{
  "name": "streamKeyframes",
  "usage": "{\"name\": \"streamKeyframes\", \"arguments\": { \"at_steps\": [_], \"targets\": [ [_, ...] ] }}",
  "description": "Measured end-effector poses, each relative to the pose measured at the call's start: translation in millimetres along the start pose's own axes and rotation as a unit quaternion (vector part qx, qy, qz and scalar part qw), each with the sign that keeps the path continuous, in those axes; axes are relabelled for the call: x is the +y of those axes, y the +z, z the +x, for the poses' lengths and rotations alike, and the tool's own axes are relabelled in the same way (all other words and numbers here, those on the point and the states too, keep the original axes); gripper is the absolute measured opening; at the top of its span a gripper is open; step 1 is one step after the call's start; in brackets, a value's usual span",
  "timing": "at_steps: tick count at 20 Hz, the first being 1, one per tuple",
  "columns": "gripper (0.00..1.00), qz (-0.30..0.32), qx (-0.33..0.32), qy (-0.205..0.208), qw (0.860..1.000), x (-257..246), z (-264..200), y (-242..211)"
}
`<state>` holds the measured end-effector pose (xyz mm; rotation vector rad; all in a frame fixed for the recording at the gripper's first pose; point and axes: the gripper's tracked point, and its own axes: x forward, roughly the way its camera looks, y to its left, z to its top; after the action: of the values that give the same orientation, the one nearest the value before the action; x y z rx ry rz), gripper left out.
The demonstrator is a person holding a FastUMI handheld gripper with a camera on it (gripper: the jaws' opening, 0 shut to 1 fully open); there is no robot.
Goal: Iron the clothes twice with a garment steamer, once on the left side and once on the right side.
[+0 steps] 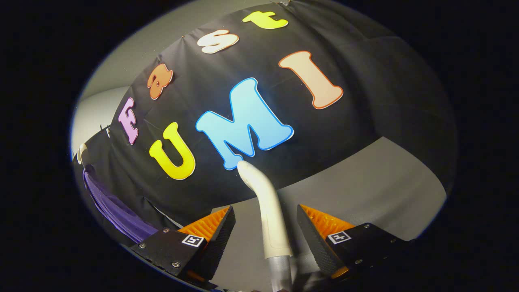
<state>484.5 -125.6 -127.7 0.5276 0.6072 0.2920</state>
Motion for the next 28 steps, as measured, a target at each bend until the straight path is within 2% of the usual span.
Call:
{"name": "streamKeyframes", "arguments": {
  "at_steps": [4,7,14,16,17,18,19,21,23,25,28],
  "targets": [
    [0.94,0.05,0.063,0.034,0.996,-1,17,-19],
    [0.94,0.095,0.112,0.071,0.987,5,21,-36],
    [0.92,0.175,0.152,0.104,0.967,11,31,-45],
    [0.81,0.172,0.157,0.093,0.968,10,37,-47],
    [0.67,0.177,0.163,0.085,0.967,5,41,-53],
    [0.59,0.199,0.171,0.086,0.961,2,42,-54],
    [0.46,0.227,0.174,0.089,0.954,1,36,-50],
    [0.43,0.246,0.164,0.085,0.952,-1,34,-49],
    [0.38,0.228,0.137,0.074,0.961,-7,34,-44],
    [0.32,0.222,0.132,0.074,0.963,-7,24,-42],
    [0.32,0.193,0.112,0.057,0.973,-3,11,-45]
  ]
}}
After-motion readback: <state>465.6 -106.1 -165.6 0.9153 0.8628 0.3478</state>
